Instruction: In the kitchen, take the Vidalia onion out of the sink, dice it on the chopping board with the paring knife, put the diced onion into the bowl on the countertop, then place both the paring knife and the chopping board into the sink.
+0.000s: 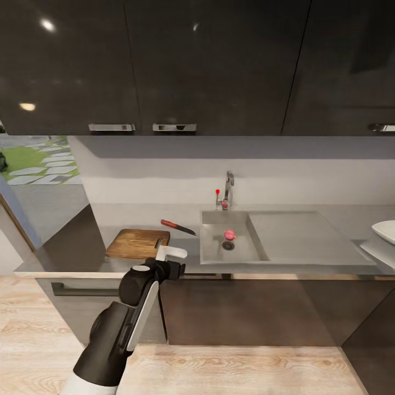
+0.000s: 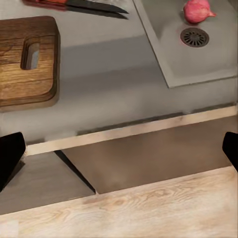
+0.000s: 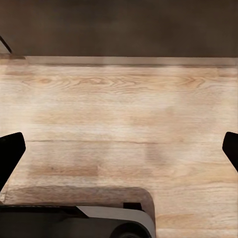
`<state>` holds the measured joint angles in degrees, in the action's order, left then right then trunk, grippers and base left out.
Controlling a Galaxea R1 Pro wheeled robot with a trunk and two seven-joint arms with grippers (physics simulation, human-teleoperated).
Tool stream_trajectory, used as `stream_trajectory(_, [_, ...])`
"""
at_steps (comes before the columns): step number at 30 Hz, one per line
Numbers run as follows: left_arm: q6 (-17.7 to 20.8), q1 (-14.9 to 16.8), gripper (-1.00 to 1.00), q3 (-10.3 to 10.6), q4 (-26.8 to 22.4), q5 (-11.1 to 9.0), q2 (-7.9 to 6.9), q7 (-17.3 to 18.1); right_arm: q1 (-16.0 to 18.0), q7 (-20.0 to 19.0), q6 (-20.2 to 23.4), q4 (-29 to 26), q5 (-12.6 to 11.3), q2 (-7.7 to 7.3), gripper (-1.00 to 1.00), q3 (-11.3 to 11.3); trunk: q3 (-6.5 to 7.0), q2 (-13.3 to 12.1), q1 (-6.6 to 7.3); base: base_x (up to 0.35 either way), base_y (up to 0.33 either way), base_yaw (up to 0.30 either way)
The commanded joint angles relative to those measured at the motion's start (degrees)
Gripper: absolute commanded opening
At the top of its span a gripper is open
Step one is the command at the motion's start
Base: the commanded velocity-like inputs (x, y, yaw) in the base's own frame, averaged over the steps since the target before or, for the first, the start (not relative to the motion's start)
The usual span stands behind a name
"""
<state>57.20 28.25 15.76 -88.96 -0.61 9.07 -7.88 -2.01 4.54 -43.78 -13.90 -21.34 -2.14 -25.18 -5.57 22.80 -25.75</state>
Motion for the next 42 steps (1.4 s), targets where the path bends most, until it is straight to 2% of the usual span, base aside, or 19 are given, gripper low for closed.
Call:
stream_trajectory(1, [0.39,0.44,1.0,0.16,-0.02,-0.19,-0.05,-0.27,-0.01,0.47,-0.03,-0.14,-0.19,-0.06,1.0,-0.49,-0.11,0.12,-0.04,0.0,0.0,0.0])
stream_trajectory(3, [0.48,0.68,1.0,0.38,-0.01,-0.25,-0.1,-0.28,-0.01,0.47,-0.02,-0.12,-0.19,-0.06,1.0,-0.49,-0.11,0.12,-0.04,0.0,0.0,0.0])
stream_trajectory(8, [0.59,1.03,1.0,2.69,0.08,-0.23,-0.28,-0.29,-0.01,0.47,-0.05,-0.08,-0.19,0.01,1.0,-0.5,-0.11,0.12,-0.04,0.0,-0.012,0.0])
stream_trajectory(13, [0.62,1.09,1.0,3.57,0.1,-0.19,-0.37,-0.29,-0.01,0.47,-0.05,-0.07,-0.2,0.08,1.0,-0.49,-0.11,0.12,-0.04,0.037,-0.185,0.0])
stream_trajectory(31, [0.48,1.11,1.0,3.59,0.27,-0.02,-0.54,-0.38,-0.01,0.47,-0.08,-0.07,-0.2,0.18,1.0,-0.53,-0.11,0.12,-0.04,0.137,-0.281,0.0])
stream_trajectory(42, [0.39,1.11,1.0,3.58,0.68,-0.07,-0.88,-0.38,-0.01,0.47,-0.08,-0.02,-0.2,0.25,1.0,-0.54,-0.11,0.12,-0.04,0.302,-0.063,0.0])
